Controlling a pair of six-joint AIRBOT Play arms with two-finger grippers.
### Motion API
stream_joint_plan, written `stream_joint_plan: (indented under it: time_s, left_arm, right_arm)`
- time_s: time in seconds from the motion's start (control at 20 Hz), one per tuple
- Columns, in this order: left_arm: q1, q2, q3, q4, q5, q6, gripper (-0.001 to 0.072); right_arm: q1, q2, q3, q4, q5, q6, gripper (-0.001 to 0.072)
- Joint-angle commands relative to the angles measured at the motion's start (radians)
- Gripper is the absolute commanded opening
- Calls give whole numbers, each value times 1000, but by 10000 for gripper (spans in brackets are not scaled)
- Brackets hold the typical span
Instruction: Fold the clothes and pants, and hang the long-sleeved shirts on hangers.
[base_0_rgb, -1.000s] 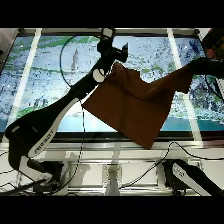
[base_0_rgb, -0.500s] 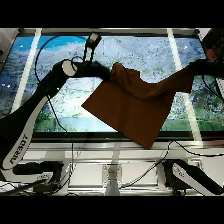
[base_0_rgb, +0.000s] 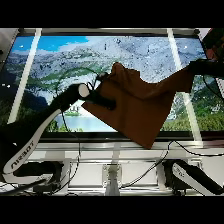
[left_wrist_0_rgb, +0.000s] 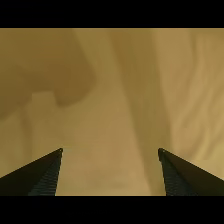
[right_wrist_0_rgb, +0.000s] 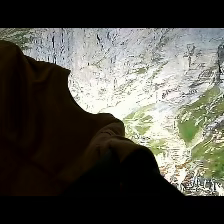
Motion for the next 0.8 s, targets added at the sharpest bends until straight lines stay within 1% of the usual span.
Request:
stream_joint_plan:
  time_s: [0.0, 0.1, 0.15, 0.2, 0.25, 0.35, 0.45, 0.55, 0.75]
  left_arm:
    - [-62, 3, -101, -117, 9, -23, 692]
    - [-90, 31, -134, -140, -6, -24, 690]
    - [-113, 57, -156, -145, -11, -24, 667]
    - [-137, 84, -179, -164, -13, -31, 664]
    - [-167, 112, -206, -182, -12, -50, 664]
    - [-245, 148, -259, -195, 13, -117, 665]
    - [-319, 145, -282, -238, 66, -140, 665]
    - [-385, 127, -284, -314, 132, -140, 665]
    - [-488, 70, -284, -449, 317, -140, 665]
  right_arm:
    - [0, 0, 0, -1, 0, 2, 8]
    - [0, 0, 0, -2, -1, 2, 8]
    - [0, 0, 0, -2, -2, 2, 8]
    - [0, 0, 0, -3, -2, 2, 8]
    - [0, 0, 0, -3, -2, 2, 7]
    - [0, 0, 0, -2, -2, 2, 8]
    - [0, 0, 0, -1, -1, 2, 7]
    - [0, 0, 0, 0, -1, 2, 8]
    - [0, 0, 0, 5, -1, 10, 8]
